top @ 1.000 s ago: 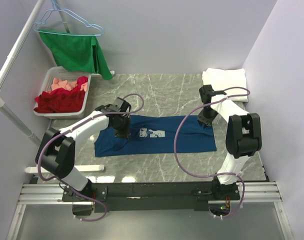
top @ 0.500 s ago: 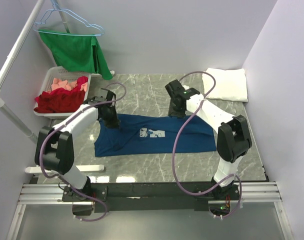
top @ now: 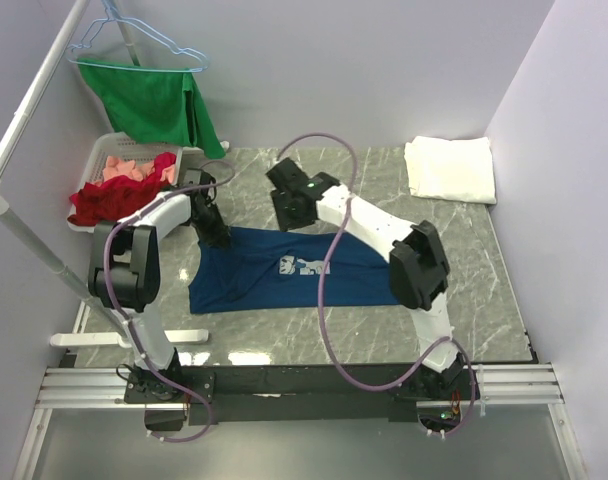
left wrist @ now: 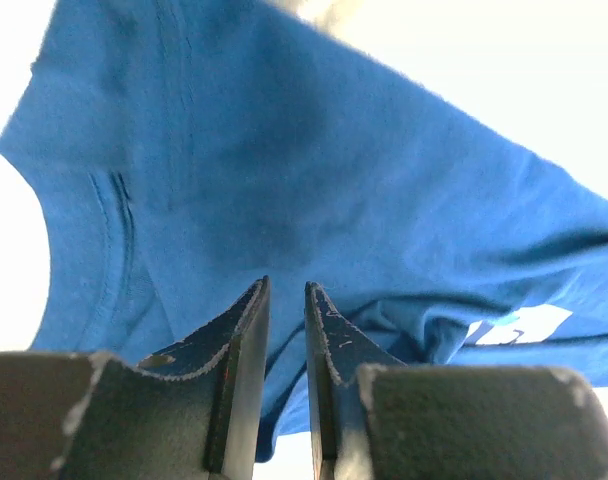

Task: Fold and stack the t-shirts
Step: Fold the tshirt

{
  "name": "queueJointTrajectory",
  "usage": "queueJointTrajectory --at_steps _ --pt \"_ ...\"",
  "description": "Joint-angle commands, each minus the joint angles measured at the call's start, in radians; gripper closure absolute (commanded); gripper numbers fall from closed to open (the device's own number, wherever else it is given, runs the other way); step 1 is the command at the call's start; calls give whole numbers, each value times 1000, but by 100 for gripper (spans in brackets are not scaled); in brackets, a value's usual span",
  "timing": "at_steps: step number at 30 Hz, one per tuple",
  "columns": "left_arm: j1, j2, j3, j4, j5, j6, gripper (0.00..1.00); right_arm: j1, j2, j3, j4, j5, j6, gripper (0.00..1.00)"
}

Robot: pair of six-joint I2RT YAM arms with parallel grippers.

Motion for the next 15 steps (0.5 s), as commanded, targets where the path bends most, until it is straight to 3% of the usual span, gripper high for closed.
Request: queueJointTrajectory --at_steps 1,10,15 --pt "22 31 80 9 26 -10 73 71 74 138 -32 -20 -78 50" --pt "85 79 86 -5 9 -37 74 175 228 318 -71 -14 -124 50" --pt "102 95 83 3 23 -42 74 203 257 327 -61 -34 -123 50"
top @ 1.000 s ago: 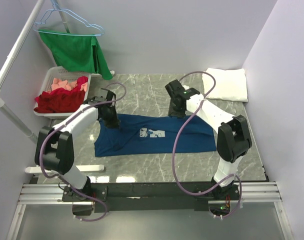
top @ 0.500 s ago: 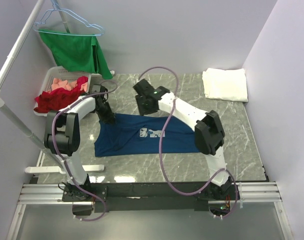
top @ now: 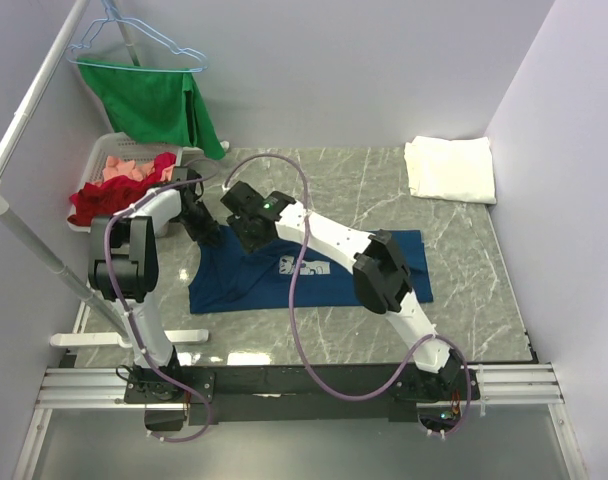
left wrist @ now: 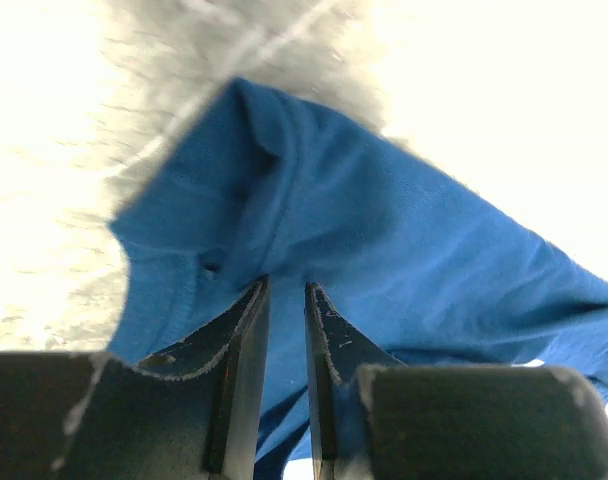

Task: Fold and stack the t-shirts
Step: Fold the tshirt

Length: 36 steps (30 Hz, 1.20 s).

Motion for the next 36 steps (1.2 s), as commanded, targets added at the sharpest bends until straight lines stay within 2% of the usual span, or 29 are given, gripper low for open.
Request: queueJointTrajectory --at_steps 1,17,22,26,27,29,30,36 --pt "10 19 21 4 14 -15 74 20 21 34 -12 -12 -21 50" --pt "30 34 3 6 18 -16 73 45 69 -21 75 -42 -47 51" --pt "38 33 -5 6 20 -10 73 43 109 23 62 -61 -57 53" --pt "41 34 -4 7 18 -12 73 45 101 -27 69 -78 -51 65" --pt "41 36 -2 7 18 -13 73 43 89 -40 71 -75 -50 77" --pt "41 40 1 9 17 -15 74 45 75 -64 60 -50 -42 90" --pt "41 46 3 12 17 -18 74 43 60 -74 56 -35 -36 100" --pt "42 79 30 10 -1 -25 80 43 -73 -239 68 22 7 100"
